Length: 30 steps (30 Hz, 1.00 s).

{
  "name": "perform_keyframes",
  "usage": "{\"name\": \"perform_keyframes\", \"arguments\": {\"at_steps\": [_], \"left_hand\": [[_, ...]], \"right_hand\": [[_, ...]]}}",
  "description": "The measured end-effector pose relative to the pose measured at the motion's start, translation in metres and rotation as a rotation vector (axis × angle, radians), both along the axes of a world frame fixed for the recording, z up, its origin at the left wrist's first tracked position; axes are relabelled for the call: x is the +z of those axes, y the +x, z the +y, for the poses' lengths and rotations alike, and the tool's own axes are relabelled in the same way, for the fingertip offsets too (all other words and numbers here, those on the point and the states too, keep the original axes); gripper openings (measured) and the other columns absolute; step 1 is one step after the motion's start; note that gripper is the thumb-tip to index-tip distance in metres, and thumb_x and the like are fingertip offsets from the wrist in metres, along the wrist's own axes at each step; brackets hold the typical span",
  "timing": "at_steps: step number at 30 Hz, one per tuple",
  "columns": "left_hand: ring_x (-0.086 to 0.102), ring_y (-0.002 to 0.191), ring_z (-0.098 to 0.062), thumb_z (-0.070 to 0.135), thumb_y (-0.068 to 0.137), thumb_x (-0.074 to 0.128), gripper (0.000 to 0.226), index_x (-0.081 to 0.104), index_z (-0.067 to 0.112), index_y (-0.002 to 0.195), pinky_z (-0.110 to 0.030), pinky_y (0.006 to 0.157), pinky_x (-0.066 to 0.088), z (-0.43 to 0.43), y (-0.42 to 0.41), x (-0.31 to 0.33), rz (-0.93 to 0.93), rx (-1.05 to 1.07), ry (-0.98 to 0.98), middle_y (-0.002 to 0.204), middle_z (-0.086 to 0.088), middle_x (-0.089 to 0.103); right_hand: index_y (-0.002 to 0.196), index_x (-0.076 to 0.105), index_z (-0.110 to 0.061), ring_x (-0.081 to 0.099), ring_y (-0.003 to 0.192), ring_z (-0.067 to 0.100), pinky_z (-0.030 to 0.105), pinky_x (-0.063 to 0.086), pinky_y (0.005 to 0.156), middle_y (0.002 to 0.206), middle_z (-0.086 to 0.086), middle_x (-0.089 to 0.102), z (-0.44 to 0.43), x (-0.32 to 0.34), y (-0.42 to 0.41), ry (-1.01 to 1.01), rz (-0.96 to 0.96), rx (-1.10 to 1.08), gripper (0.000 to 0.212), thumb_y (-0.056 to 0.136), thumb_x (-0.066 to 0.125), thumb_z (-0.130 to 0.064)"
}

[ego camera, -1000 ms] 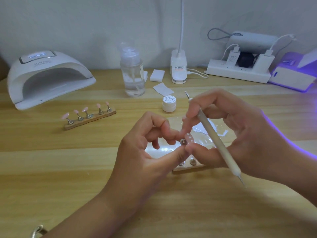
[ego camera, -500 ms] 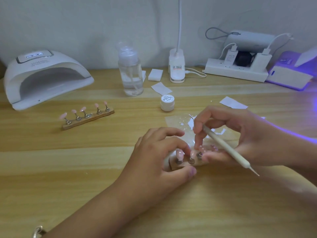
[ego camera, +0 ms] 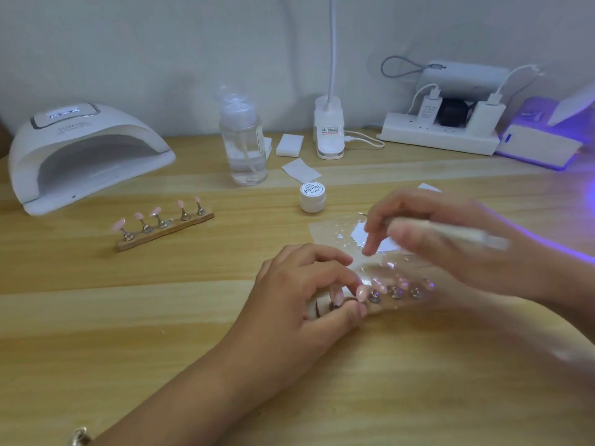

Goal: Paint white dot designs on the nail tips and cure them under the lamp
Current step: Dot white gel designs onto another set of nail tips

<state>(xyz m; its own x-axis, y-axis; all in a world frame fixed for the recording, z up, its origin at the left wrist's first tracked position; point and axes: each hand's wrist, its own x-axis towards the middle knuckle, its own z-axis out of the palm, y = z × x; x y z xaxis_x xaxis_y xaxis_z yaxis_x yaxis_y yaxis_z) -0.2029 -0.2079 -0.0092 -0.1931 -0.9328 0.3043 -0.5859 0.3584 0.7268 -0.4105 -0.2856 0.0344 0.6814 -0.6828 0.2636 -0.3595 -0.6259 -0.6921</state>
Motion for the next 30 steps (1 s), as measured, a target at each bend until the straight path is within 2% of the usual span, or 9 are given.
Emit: {"name": "perform_keyframes", "arguments": {"at_steps": [2, 4, 6, 8, 13, 19, 22, 27, 30], "left_hand": [[0.051, 0.117, -0.002, 0.04, 0.081, 0.068, 0.009, 0.071, 0.034, 0.087, -0.044, 0.101, 0.039, -0.001, 0.0, -0.001, 0.004, -0.002, -0.006, 0.107, 0.02, 0.063], [0.052, 0.117, -0.002, 0.04, 0.081, 0.068, 0.008, 0.071, 0.033, 0.086, -0.044, 0.1, 0.04, -0.001, 0.0, -0.001, 0.006, -0.009, -0.01, 0.106, 0.019, 0.063], [0.053, 0.115, -0.005, 0.039, 0.081, 0.069, 0.008, 0.071, 0.033, 0.085, -0.044, 0.099, 0.041, 0.0, 0.0, -0.001, 0.003, -0.013, -0.015, 0.107, 0.02, 0.063], [0.055, 0.111, -0.006, 0.038, 0.081, 0.069, 0.007, 0.072, 0.033, 0.085, -0.043, 0.097, 0.042, 0.001, 0.0, -0.001, -0.011, -0.008, -0.039, 0.106, 0.02, 0.062], [0.057, 0.097, -0.004, 0.034, 0.083, 0.071, 0.003, 0.073, 0.032, 0.084, -0.028, 0.091, 0.037, 0.003, -0.004, -0.001, -0.143, 0.033, -0.186, 0.096, 0.019, 0.063], [0.063, 0.092, -0.005, 0.025, 0.079, 0.075, 0.006, 0.071, 0.027, 0.075, -0.028, 0.093, 0.039, 0.005, -0.004, 0.0, -0.212, 0.036, -0.388, 0.084, 0.018, 0.068], [0.065, 0.088, -0.004, 0.016, 0.076, 0.08, 0.011, 0.071, 0.023, 0.075, -0.036, 0.089, 0.045, 0.007, -0.005, 0.0, -0.183, 0.052, -0.466, 0.08, 0.017, 0.069], [0.065, 0.077, -0.001, 0.024, 0.085, 0.069, 0.008, 0.072, 0.022, 0.078, -0.038, 0.087, 0.046, 0.01, -0.005, 0.004, -0.094, 0.079, -0.459, 0.076, 0.015, 0.069], [0.064, 0.082, 0.001, 0.026, 0.082, 0.072, 0.003, 0.073, 0.025, 0.079, -0.033, 0.086, 0.045, 0.012, -0.003, 0.008, 0.045, 0.116, -0.362, 0.081, 0.018, 0.071]], "right_hand": [[0.105, 0.065, -0.021, 0.062, 0.093, 0.005, 0.014, 0.045, 0.079, 0.09, -0.01, 0.071, -0.007, -0.002, -0.002, 0.008, -0.075, -0.103, 0.032, 0.104, 0.039, -0.04], [0.106, 0.059, -0.024, 0.057, 0.068, 0.0, 0.007, 0.04, 0.058, 0.079, -0.005, 0.071, -0.015, -0.005, -0.003, 0.073, -0.127, -0.186, 0.022, 0.105, 0.041, -0.036], [0.095, 0.056, -0.02, 0.049, 0.051, 0.006, 0.017, 0.041, 0.053, 0.068, -0.001, 0.068, -0.022, -0.011, -0.005, 0.108, -0.129, -0.254, 0.02, 0.102, 0.047, -0.036], [0.08, 0.056, -0.019, 0.052, 0.055, 0.017, 0.031, 0.044, 0.061, 0.059, -0.001, 0.064, -0.028, -0.018, -0.007, 0.061, -0.106, -0.312, 0.027, 0.1, 0.049, -0.037], [0.073, 0.061, -0.016, 0.049, 0.051, 0.0, 0.006, 0.035, 0.054, 0.055, -0.007, 0.061, -0.032, -0.025, -0.008, 0.018, -0.112, -0.359, 0.032, 0.097, 0.057, -0.036], [0.075, 0.063, -0.016, 0.05, 0.056, -0.001, 0.008, 0.035, 0.056, 0.059, -0.008, 0.063, -0.029, -0.024, -0.006, -0.007, -0.125, -0.365, 0.032, 0.094, 0.056, -0.04], [0.08, 0.066, -0.014, 0.053, 0.059, 0.001, 0.006, 0.036, 0.052, 0.066, -0.005, 0.066, -0.026, -0.017, -0.005, -0.034, -0.224, -0.386, 0.034, 0.094, 0.052, -0.042], [0.099, 0.071, -0.013, 0.061, 0.06, -0.008, 0.001, 0.039, 0.055, 0.081, -0.001, 0.074, -0.01, -0.004, 0.006, -0.01, -0.365, -0.33, 0.03, 0.098, 0.05, -0.034], [0.087, 0.07, -0.022, 0.062, 0.059, -0.001, 0.006, 0.04, 0.053, 0.072, -0.005, 0.071, 0.004, 0.005, 0.014, 0.011, -0.487, -0.263, 0.02, 0.095, 0.063, -0.04]]}}
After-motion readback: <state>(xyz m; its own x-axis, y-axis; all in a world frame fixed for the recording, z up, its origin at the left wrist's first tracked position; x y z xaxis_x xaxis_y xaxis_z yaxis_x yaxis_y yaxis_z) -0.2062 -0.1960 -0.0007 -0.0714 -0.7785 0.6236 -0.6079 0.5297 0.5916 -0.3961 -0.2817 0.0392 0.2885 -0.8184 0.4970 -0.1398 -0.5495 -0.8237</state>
